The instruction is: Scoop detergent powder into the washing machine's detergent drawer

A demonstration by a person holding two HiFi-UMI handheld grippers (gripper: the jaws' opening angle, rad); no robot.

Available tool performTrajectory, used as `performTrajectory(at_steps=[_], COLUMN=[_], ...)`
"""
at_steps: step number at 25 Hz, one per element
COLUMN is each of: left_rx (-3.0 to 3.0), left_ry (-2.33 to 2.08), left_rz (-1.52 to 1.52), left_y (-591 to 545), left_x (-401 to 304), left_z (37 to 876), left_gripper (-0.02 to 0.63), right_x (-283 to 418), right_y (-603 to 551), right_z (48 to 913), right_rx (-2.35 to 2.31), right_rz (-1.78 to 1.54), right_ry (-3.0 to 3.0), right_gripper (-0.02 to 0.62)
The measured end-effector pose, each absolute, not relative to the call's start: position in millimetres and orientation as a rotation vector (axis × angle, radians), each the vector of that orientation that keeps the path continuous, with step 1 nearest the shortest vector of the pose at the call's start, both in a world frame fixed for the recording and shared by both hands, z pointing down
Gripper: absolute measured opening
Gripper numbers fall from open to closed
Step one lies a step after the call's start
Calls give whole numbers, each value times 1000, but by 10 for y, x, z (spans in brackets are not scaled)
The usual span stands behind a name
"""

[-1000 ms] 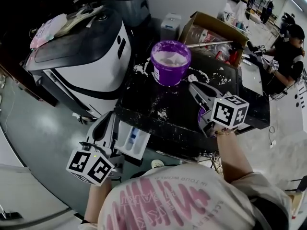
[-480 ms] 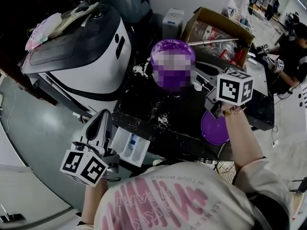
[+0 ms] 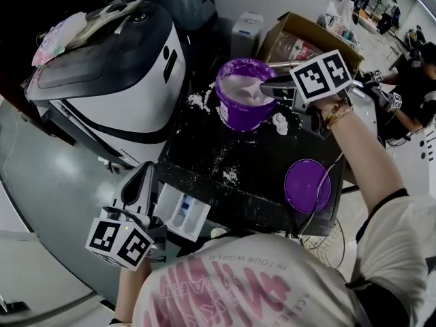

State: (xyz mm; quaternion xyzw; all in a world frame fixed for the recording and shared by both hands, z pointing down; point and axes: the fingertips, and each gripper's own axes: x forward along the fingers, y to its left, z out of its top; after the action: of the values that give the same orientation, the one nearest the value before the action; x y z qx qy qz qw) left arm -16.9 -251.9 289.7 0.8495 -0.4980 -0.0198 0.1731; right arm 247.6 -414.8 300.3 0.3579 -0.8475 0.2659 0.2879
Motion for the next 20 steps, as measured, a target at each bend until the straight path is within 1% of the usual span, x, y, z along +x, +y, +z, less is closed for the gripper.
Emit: performTrajectory(at_steps=[7, 11, 16, 20], left_rx=[2389, 2384, 2324, 2316], left_ry=[-1441, -1459, -1460, -1461], left_rz=[-77, -80, -126, -116], left_y=[-2513, -2495, -2483, -2481], left_x=[-245, -284, -376, -382], left_z=[2920, 2924, 3005, 3043], left_gripper=[2, 2, 2, 2], right_x=[2350, 2320, 2303, 2257], right_y=[-4359, -4361, -4394, -4404], right_z=[3139, 3283, 3438, 3458], right_rx=[864, 790, 729, 705], right_rz=[629, 636, 534, 523], right_ry=[-2027, -1915, -1827, -1822], right_gripper=[104, 99, 38, 23])
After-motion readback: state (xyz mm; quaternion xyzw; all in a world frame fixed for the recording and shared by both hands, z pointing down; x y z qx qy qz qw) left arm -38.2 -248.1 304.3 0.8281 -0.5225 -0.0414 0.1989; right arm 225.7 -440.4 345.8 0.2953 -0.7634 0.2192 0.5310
